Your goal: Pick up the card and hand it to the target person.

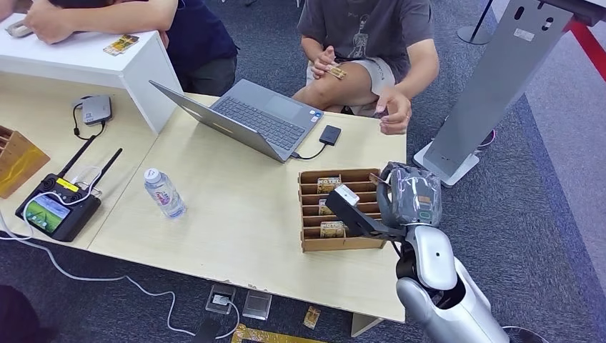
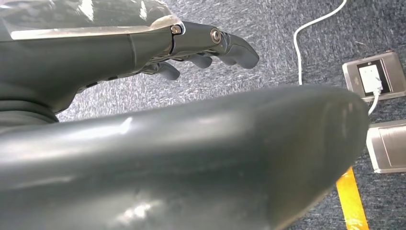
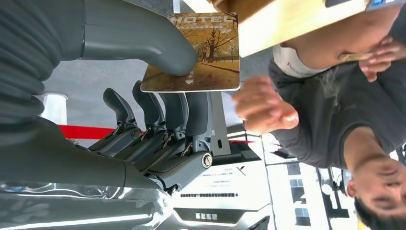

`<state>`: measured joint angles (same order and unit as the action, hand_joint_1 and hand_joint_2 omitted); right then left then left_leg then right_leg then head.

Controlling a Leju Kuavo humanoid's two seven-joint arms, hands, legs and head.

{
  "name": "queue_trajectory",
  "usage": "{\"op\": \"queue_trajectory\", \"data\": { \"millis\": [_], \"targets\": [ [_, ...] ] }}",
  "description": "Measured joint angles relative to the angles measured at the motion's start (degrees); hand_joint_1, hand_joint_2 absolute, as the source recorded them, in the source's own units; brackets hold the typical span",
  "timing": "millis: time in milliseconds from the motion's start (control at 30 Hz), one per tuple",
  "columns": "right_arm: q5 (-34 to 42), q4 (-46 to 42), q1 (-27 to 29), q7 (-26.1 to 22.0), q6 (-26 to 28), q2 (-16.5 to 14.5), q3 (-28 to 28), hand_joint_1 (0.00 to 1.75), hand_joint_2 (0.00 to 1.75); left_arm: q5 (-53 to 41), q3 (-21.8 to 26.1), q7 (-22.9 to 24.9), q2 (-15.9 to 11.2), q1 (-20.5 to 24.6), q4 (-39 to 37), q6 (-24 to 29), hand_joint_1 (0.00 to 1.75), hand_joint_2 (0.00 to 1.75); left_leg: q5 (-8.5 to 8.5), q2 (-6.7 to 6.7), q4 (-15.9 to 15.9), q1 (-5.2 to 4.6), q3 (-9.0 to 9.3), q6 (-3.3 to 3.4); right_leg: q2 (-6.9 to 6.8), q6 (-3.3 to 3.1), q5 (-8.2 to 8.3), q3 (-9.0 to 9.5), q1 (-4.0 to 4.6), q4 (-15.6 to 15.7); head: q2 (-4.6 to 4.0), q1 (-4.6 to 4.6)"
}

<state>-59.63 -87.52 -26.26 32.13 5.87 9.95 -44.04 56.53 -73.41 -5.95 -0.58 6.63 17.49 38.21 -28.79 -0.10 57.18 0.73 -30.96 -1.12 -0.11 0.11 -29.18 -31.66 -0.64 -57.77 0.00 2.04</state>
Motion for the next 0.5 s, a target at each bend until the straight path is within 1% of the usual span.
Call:
{"op": "queue_trajectory", "data": {
  "millis": [267, 367, 500],
  "targets": [
    [1.23, -3.46, 0.07, -0.52, 2.58, 0.78, 1.18, 1.41, 1.75, -0.73, -0.01, -0.04, -0.01, 0.01, -0.13, -0.43, 0.0, 0.0, 0.0, 0.0, 0.0, 0.0, 0.0, 0.0, 0.0, 0.0, 0.0, 0.0, 0.0, 0.0, 0.0, 0.02],
    [0.28, -4.26, -0.33, -0.78, 4.36, 1.0, 1.95, 1.4, 1.75, -1.35, -0.03, -0.04, -0.01, 0.01, -0.15, -0.52, 0.0, 0.0, 0.0, 0.0, 0.0, 0.0, -0.01, 0.0, 0.0, 0.0, 0.0, 0.01, 0.0, 0.0, 0.0, 0.02],
    [-2.62, -4.14, -2.52, -1.95, 6.99, 1.29, 2.76, 1.42, 1.75, -2.26, -0.44, -0.19, 0.0, 0.03, -0.18, -0.57, 0.0, 0.0, 0.0, 0.0, 0.0, 0.0, -0.01, 0.0, 0.0, 0.0, 0.0, 0.02, 0.0, 0.0, 0.0, 0.02]
  ]
}}
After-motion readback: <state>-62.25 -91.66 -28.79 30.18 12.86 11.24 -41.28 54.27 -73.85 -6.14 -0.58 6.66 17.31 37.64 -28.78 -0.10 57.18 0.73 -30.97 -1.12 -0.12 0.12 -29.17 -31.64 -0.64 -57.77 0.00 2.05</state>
